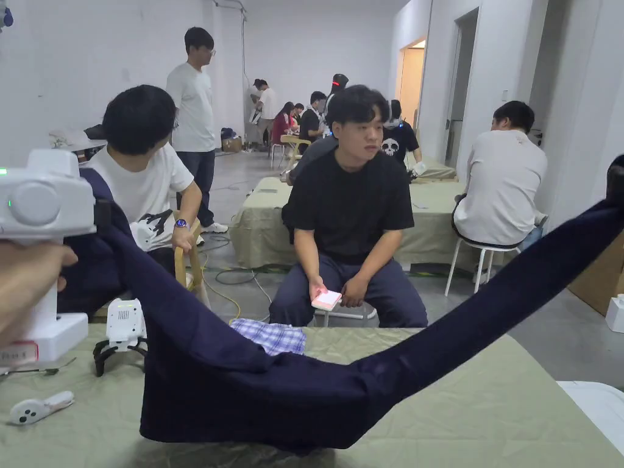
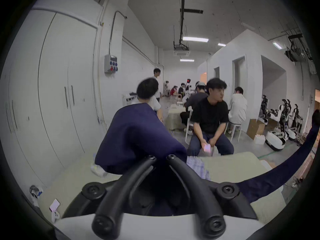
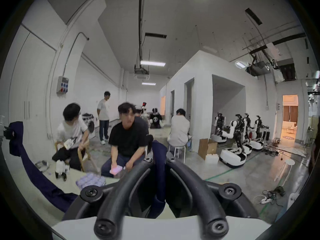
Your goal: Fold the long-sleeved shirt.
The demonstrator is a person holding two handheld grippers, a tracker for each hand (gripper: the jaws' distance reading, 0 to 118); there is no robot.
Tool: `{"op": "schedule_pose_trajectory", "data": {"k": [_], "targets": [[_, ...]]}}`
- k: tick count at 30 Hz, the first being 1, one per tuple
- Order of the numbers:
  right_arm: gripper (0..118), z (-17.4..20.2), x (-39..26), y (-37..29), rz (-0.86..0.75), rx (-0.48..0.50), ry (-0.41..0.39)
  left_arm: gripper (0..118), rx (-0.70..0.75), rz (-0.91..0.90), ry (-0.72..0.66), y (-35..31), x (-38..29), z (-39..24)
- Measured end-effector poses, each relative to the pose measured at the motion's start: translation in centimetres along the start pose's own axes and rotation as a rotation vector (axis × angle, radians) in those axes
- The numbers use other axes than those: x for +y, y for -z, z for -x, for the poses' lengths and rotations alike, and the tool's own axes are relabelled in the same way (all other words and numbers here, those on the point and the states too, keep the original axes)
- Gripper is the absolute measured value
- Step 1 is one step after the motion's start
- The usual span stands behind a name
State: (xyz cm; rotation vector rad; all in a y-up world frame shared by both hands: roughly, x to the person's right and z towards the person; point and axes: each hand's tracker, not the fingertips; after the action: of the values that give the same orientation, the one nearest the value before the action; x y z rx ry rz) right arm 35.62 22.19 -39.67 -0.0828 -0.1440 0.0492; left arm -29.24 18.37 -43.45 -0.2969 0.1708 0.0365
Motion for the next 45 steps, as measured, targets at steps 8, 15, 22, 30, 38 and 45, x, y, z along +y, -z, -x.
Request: {"op": "schedule_pose_trajectory", "data": {"k": [8, 15, 22, 30, 38, 45], "targets": [[6, -4.9, -14.1, -8.3, 0.159, 0.016, -0.024, 7, -0.056, 0.119, 0.032, -8.6, -14.5, 3.4], [6, -8.2, -27.6, -17.6, 0.374, -0.016, 0.052, 7, -0.044, 0.328, 0.024, -16.3, -28.4, 6.9], [6, -10.7, -37.1, -20.8, 0.56, -0.044, 0.109, 7, 0.026, 0.502, 0.077, -20.5, -38.0, 10.1], [6, -9.5, -44.7, -19.0, 0.72, -0.082, 0.099, 10, 0.09, 0.688, -0.061, -18.2, -44.2, 11.9], [118, -2.2, -37.6, -20.2, 0.466, -0.071, 0.016, 105, 0.202, 0.418, 0.023, -21.3, -37.8, 8.4], [71, 9.0, -34.6, -21.5, 0.228, 0.139, 0.029, 4, 0.112, 0.264, -0.009, -20.9, -36.4, 3.5]]}}
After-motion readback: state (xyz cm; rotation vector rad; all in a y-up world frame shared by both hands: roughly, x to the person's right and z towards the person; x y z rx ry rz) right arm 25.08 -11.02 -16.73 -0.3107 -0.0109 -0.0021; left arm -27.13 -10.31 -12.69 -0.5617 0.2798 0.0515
